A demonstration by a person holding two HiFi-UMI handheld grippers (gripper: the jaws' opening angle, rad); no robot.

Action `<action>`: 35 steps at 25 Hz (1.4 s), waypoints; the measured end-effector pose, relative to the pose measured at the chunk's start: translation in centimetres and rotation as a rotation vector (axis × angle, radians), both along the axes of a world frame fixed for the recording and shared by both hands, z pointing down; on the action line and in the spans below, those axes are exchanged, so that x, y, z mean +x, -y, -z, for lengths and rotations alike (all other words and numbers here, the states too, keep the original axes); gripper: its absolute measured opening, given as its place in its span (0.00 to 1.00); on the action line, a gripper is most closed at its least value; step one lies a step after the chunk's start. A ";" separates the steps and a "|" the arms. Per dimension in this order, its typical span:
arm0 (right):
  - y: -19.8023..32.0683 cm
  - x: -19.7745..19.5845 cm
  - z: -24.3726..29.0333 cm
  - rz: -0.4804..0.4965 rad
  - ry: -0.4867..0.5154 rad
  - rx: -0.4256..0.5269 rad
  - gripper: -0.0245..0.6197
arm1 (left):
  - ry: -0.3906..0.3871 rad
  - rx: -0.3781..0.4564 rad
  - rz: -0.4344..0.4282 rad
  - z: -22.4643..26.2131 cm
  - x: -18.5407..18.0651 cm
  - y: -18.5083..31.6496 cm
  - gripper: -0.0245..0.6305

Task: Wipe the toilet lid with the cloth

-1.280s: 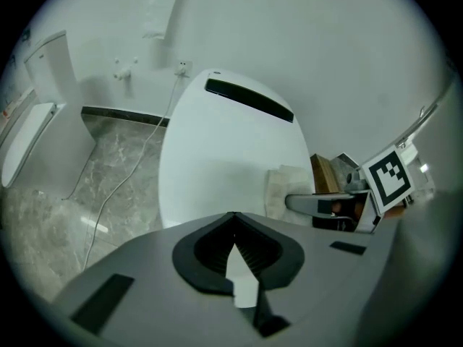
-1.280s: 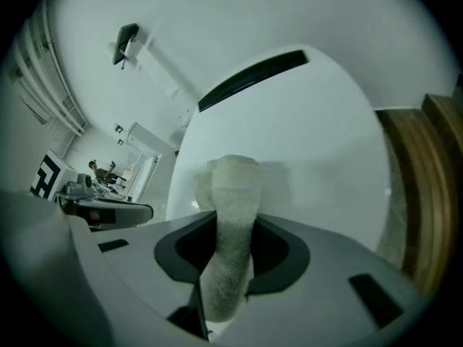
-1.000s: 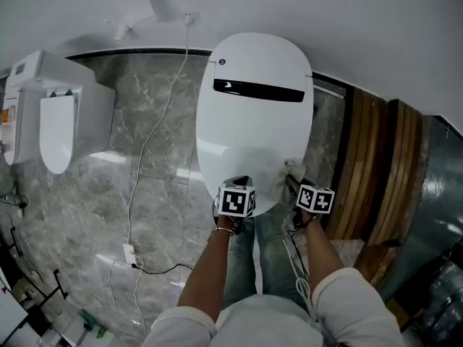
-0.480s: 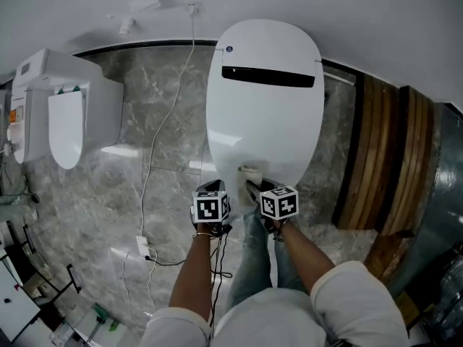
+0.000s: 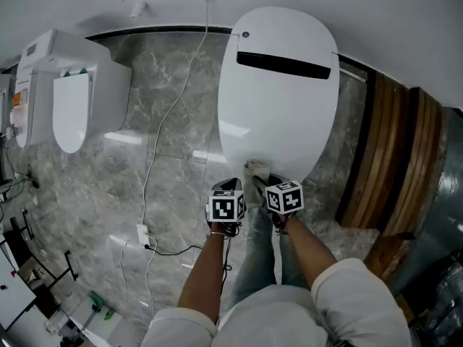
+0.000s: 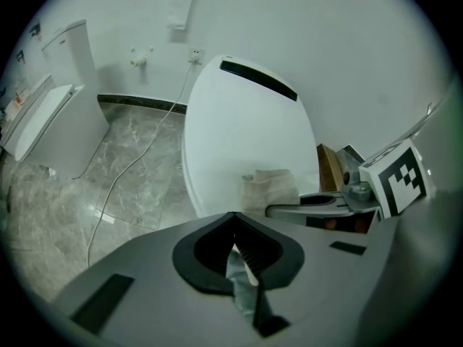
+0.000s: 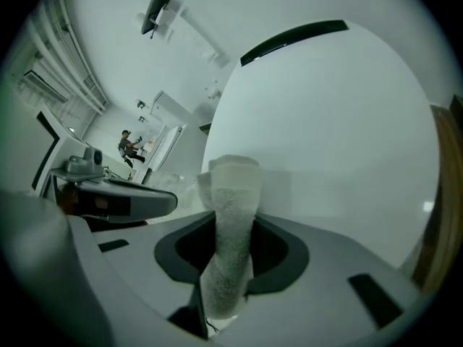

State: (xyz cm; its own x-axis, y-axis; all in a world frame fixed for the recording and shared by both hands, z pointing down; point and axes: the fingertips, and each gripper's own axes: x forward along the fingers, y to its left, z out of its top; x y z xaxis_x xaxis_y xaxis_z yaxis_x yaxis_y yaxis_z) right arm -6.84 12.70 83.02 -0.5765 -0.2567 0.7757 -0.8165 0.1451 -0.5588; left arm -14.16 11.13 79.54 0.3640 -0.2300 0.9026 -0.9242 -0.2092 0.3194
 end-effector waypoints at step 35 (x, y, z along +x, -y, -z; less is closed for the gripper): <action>8.6 11.7 24.4 -0.228 -0.166 0.169 0.20 | -0.025 0.200 0.117 23.3 7.7 8.4 0.06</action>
